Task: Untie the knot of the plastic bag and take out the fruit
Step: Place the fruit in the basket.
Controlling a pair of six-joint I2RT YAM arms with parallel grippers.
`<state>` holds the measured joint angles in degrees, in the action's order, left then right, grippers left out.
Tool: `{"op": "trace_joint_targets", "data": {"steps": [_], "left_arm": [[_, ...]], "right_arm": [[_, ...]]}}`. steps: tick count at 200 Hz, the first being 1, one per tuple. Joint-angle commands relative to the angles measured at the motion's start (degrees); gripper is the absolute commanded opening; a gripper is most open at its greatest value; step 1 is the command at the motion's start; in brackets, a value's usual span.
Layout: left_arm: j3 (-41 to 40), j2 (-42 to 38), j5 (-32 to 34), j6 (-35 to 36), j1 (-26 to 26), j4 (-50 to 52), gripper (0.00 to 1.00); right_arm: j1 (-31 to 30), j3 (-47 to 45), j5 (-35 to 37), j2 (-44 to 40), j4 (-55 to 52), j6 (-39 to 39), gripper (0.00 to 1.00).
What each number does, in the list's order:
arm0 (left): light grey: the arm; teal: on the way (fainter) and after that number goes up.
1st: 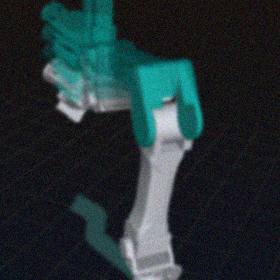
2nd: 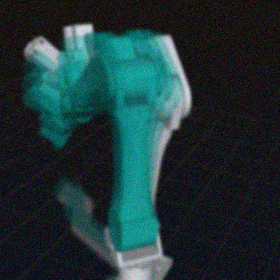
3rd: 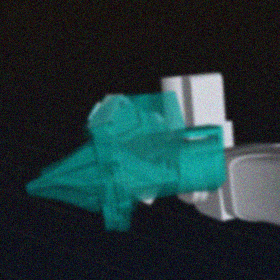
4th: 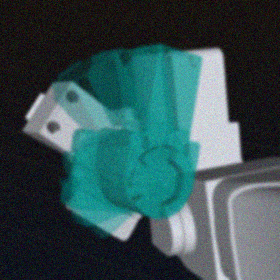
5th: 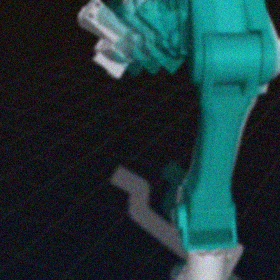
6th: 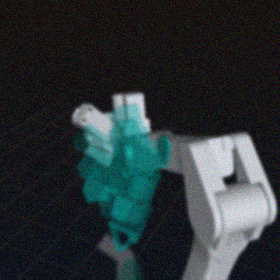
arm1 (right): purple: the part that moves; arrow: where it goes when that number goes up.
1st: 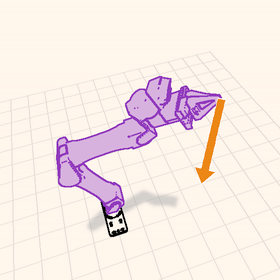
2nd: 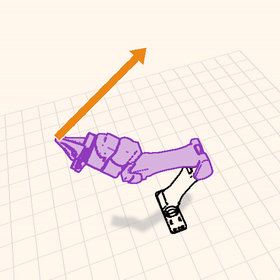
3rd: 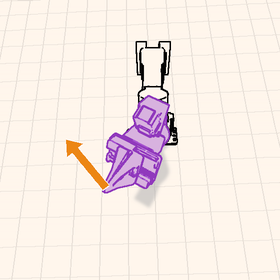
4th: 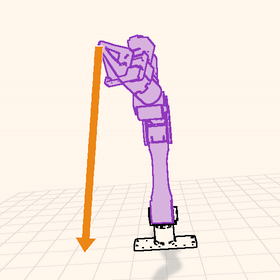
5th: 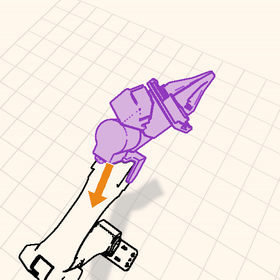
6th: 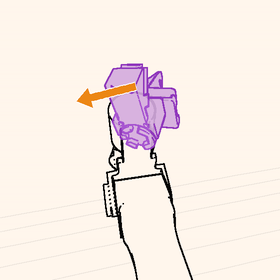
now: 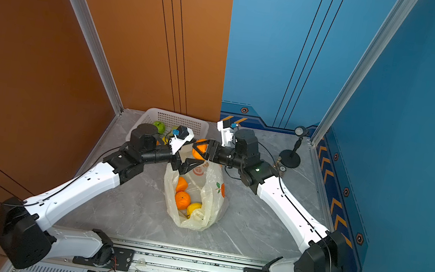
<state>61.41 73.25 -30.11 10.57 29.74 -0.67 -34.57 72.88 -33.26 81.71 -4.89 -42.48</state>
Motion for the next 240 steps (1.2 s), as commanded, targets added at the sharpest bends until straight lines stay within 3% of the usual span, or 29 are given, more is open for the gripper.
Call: {"op": "trace_joint_targets", "data": {"steps": [1,14,53,98,140,240], "left_arm": [[1.4,0.9,-1.3,0.3,0.5,-3.9,0.88],[1.3,1.0,-1.5,0.1,0.5,-4.2,0.77],[1.1,0.5,-0.2,-0.3,0.5,-4.1,0.63],[3.0,1.3,10.5,-4.6,-0.4,-0.8,0.52],[4.3,2.3,15.8,-10.6,-4.7,0.5,0.47],[15.2,14.2,27.4,-19.9,-18.6,22.3,0.4]], "right_arm": [[-1.7,1.5,-3.2,0.9,0.5,-0.9,0.5],[-1.9,1.6,-3.4,1.2,0.7,-1.2,0.5],[-2.0,1.9,-3.5,1.7,0.6,-1.1,0.54],[-0.9,1.3,0.2,-0.1,0.5,-0.4,0.78],[-0.3,-0.3,3.6,-2.3,0.4,0.7,0.88],[-1.2,-0.4,7.6,-3.7,-3.4,4.4,0.98]]}}
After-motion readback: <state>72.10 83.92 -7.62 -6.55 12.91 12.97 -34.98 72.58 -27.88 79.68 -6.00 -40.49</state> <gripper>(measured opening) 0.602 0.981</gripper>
